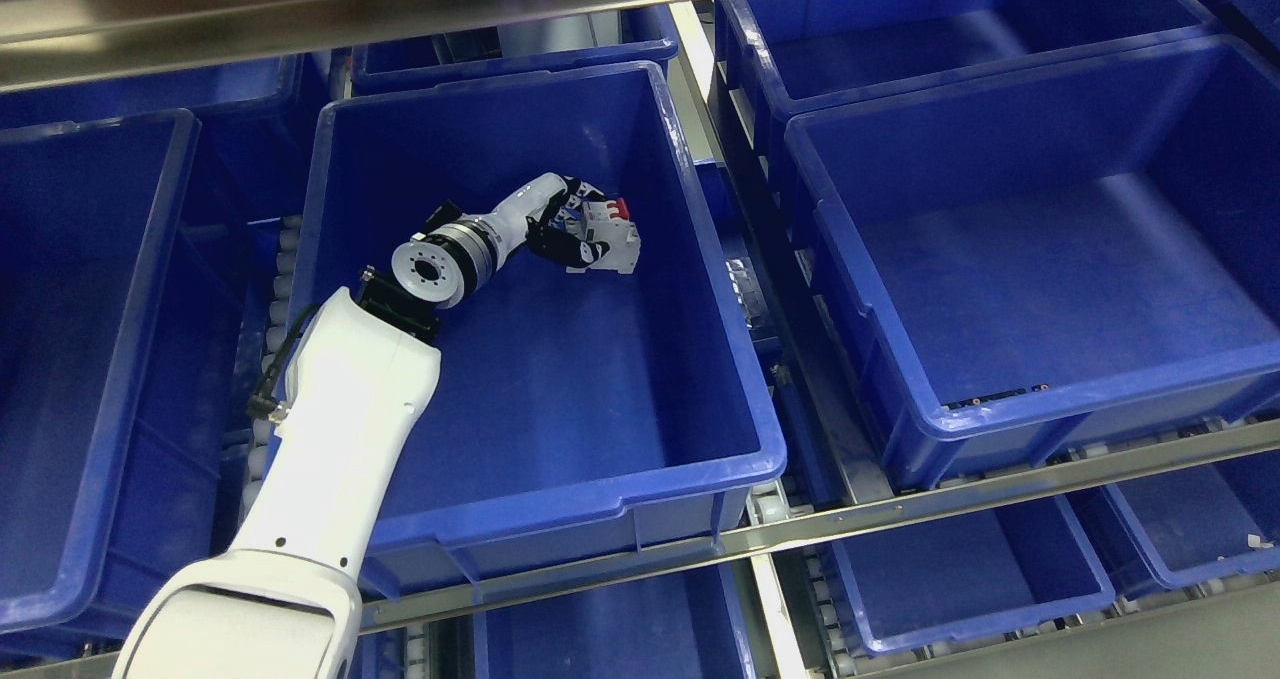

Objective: Place circuit breaker on shelf
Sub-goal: 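Open the left hand to drop the breaker into the bin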

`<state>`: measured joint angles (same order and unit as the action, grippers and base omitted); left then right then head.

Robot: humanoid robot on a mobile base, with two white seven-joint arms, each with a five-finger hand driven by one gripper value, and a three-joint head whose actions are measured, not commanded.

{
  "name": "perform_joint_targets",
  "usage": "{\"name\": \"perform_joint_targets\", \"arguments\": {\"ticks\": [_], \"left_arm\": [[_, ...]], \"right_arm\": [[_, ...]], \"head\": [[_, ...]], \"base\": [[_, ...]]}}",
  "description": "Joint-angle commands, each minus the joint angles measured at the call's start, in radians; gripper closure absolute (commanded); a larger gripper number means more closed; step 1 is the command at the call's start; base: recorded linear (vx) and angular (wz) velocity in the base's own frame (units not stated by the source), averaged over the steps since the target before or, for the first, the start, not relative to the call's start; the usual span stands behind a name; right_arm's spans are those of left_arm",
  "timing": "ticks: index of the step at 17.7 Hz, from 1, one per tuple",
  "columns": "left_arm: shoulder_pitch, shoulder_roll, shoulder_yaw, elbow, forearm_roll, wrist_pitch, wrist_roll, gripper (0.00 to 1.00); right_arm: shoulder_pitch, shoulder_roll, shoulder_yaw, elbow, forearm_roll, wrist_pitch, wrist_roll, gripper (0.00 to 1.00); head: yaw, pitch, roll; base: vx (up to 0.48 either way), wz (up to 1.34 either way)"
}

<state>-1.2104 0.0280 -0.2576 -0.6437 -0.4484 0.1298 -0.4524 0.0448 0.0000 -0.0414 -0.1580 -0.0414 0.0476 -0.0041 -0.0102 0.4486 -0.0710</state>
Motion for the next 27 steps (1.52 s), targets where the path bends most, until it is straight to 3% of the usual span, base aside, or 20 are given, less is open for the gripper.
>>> {"name": "perform_joint_targets", "arguments": {"ticks": [1,7,9,12,15,17,19,22,24,27], "left_arm": [[0.0,0.007,-0.031,0.085,-0.056,0.005,-0.002,0.28],[-0.006,0.007,-0.019,0.059,-0.053,0.007,-0.002,0.1],[-0.006,0.023,0.0,-0.014,-0.053,0.008,0.004,0.05],[-0.033,0.035,0.084,-0.08,-0.053,0.022,0.003,0.05],[-0.159,0.036,0.155,-0.108,-0.046,0.106,0.0,0.01],[-0.153,0.03,0.19,-0.233,-0.042,0.193,-0.006,0.01],[-0.141,0.012,0.268,-0.321,-0.041,0.228,0.004,0.01],[-0.133,-0.011,0.541,-0.457,-0.024,0.223,0.101,0.0],[-0.054,-0.011,0.577,-0.532,0.098,0.18,0.17,0.0],[0.098,-0.011,0.543,-0.599,0.23,-0.083,0.321,0.0]], "right_arm": [[0.0,-0.017,0.0,0.0,0.0,0.0,0.001,0.0],[0.0,-0.017,0.0,0.0,0.0,0.0,0.001,0.0],[0.0,-0.017,0.0,0.0,0.0,0.0,0.001,0.0],[0.0,-0.017,0.0,0.0,0.0,0.0,0.001,0.0],[0.0,-0.017,-0.001,0.0,0.0,0.0,0.001,0.0],[0.0,-0.017,0.0,0.0,0.0,0.0,0.001,0.0],[0.0,-0.017,0.0,0.0,0.0,0.0,0.001,0.0],[0.0,-0.017,0.0,0.0,0.0,0.0,0.001,0.0],[0.0,-0.017,0.0,0.0,0.0,0.0,0.001,0.0],[0.0,-0.017,0.0,0.0,0.0,0.0,0.001,0.0]], "head": [[0.0,0.0,0.0],[0.0,0.0,0.0],[0.0,0.0,0.0],[0.0,0.0,0.0],[0.0,0.0,0.0],[0.0,0.0,0.0],[0.0,0.0,0.0],[0.0,0.0,0.0],[0.0,0.0,0.0],[0.0,0.0,0.0]], "base": [[0.019,-0.01],[-0.001,-0.01],[-0.016,0.0],[-0.093,0.03],[-0.171,0.13],[-0.172,0.15],[-0.16,0.05],[-0.146,-0.16],[-0.15,-0.3],[-0.195,-0.3]]}}
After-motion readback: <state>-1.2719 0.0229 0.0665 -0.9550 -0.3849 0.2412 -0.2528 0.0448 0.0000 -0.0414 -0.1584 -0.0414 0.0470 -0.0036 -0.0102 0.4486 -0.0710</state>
